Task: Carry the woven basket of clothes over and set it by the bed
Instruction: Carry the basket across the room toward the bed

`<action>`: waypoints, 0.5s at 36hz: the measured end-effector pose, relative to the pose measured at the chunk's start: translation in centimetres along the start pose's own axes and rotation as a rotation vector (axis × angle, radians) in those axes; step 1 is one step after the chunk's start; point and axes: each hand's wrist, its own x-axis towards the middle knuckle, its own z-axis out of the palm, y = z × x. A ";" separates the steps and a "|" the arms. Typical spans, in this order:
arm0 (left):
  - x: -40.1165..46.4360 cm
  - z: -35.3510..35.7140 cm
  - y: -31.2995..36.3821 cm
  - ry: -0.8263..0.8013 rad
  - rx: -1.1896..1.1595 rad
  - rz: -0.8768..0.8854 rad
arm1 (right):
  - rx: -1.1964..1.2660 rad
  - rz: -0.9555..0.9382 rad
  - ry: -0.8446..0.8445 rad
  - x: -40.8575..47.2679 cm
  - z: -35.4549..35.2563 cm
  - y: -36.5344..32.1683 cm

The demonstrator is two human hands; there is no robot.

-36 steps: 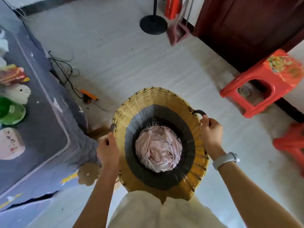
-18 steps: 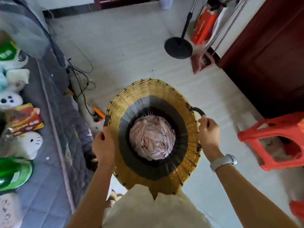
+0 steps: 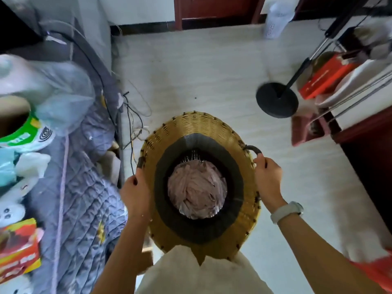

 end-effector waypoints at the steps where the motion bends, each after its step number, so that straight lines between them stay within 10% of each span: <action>1: 0.8 0.4 0.8 0.006 -0.011 -0.011 | 0.008 -0.005 -0.012 1.2 0.5 -0.9; 18: 25.1 9.6 15.8 0.034 -0.090 -0.022 | 0.004 -0.052 -0.041 23.0 14.7 -17.4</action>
